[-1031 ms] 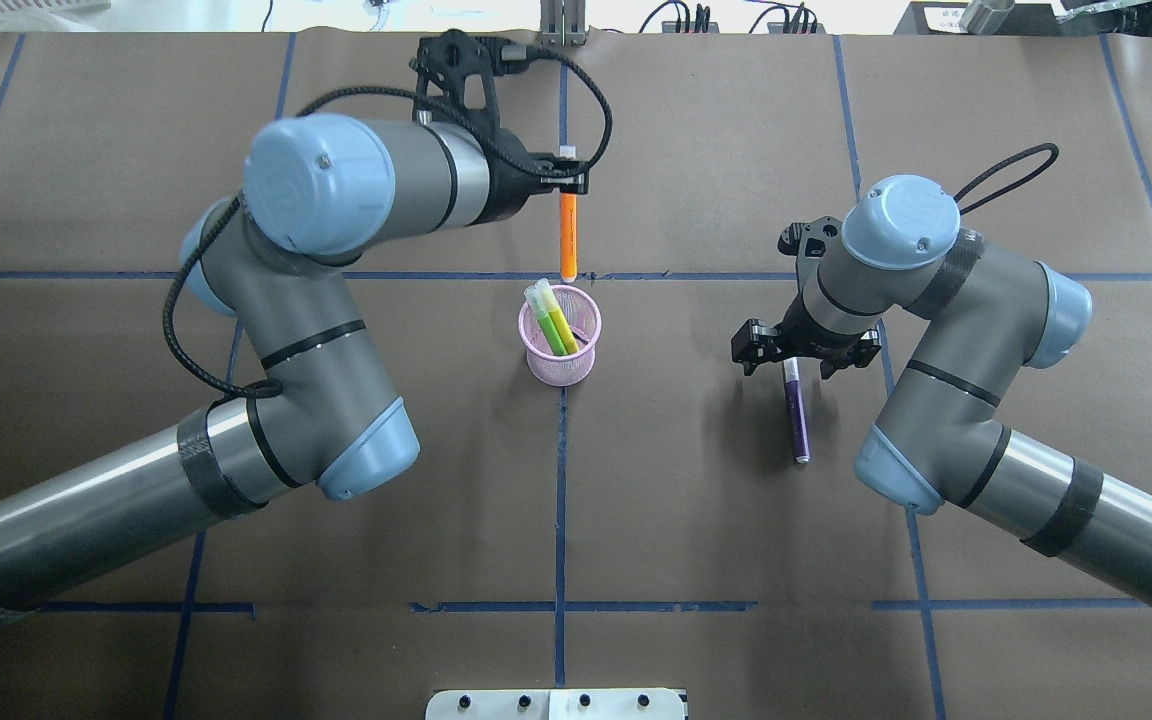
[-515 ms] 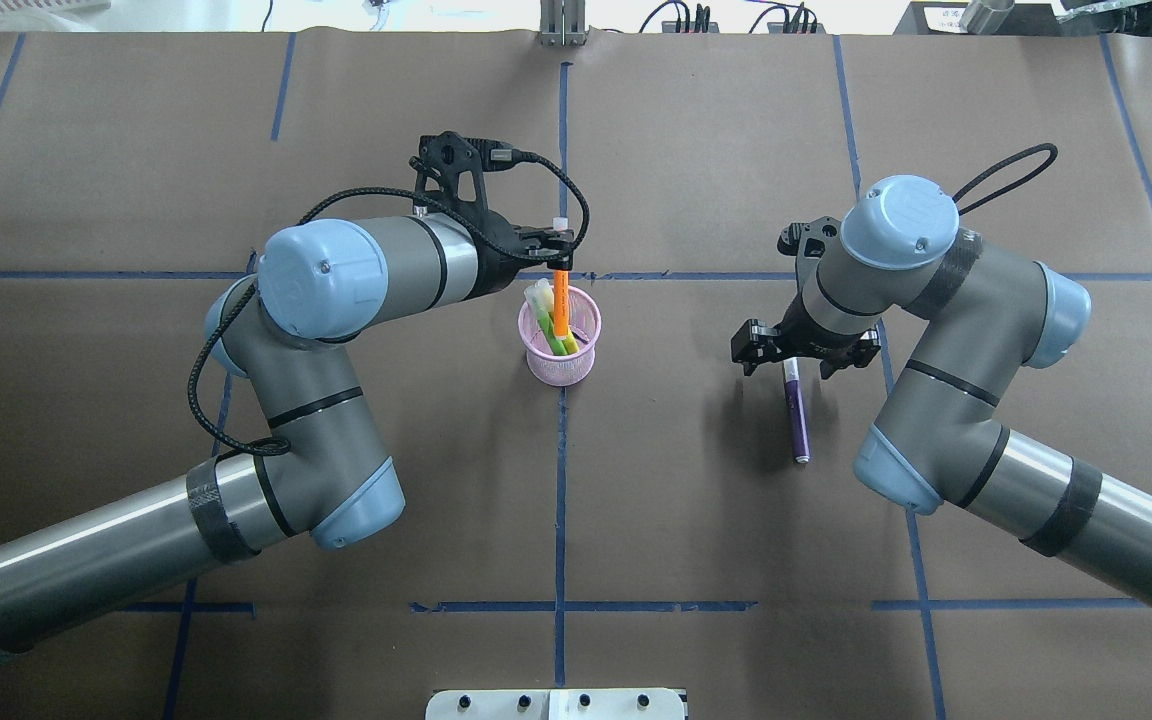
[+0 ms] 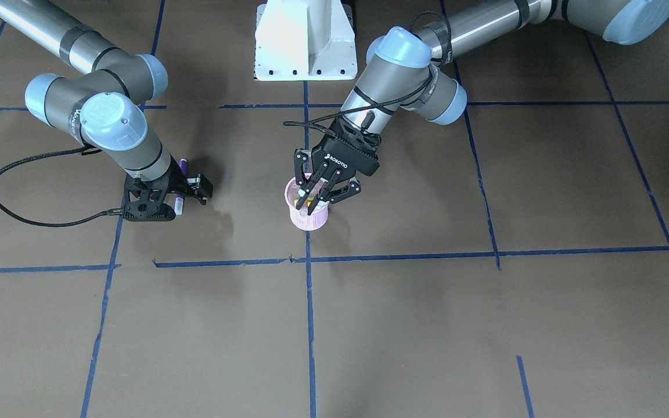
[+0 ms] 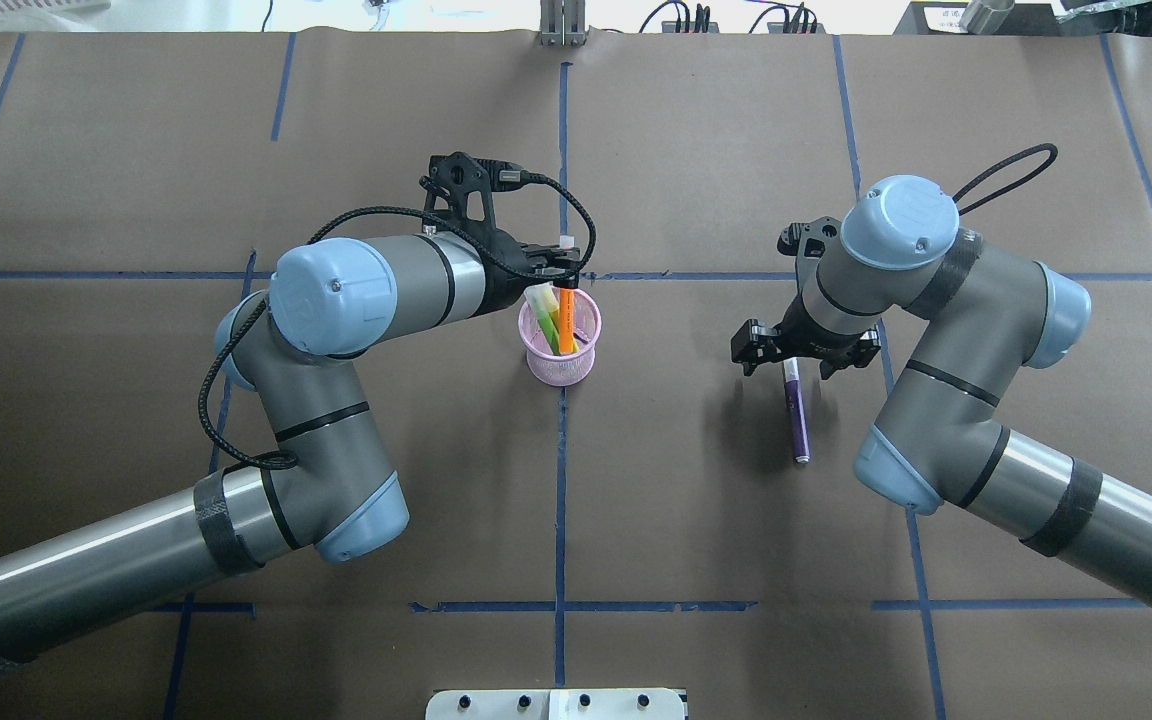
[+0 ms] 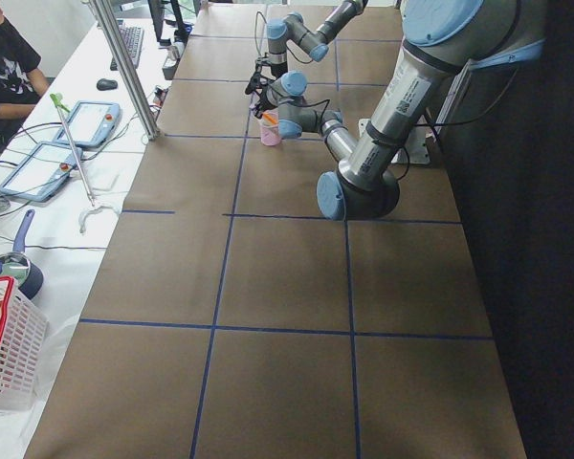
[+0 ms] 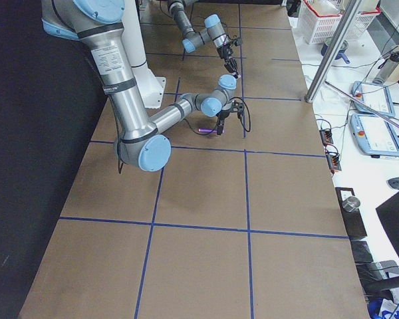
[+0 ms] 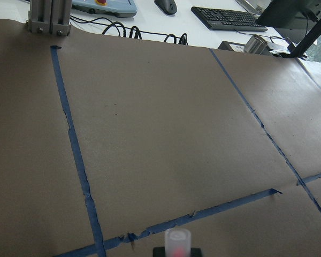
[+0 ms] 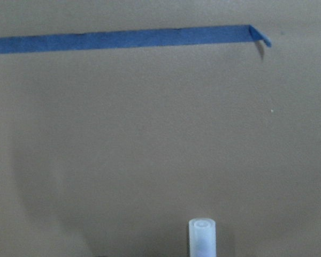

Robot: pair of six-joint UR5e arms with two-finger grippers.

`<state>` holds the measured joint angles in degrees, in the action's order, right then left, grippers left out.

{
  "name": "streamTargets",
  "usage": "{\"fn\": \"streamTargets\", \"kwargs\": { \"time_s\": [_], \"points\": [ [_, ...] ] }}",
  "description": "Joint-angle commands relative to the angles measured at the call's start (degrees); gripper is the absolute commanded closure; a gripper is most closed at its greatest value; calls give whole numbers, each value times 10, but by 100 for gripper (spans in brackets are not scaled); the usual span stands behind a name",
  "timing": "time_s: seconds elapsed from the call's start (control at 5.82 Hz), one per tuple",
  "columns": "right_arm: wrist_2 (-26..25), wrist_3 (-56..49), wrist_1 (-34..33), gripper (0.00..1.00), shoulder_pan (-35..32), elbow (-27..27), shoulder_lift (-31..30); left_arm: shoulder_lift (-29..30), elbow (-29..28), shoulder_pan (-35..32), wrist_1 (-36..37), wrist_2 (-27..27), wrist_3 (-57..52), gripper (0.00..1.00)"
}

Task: Collect pens into pen holder
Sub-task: 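Open the left gripper to drop the orange marker into the cup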

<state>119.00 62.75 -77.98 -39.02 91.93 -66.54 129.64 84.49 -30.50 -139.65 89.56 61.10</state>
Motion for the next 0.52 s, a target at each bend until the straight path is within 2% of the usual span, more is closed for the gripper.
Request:
{"fn": "streamTargets", "kwargs": {
  "time_s": [0.0,0.34],
  "points": [
    [0,1,-1,0,-1,0,0,1,1,1,-1,0,1,0],
    [0,1,-4,0,-1,-1,1,4,6,-1,1,0,7,0]
  ]
}}
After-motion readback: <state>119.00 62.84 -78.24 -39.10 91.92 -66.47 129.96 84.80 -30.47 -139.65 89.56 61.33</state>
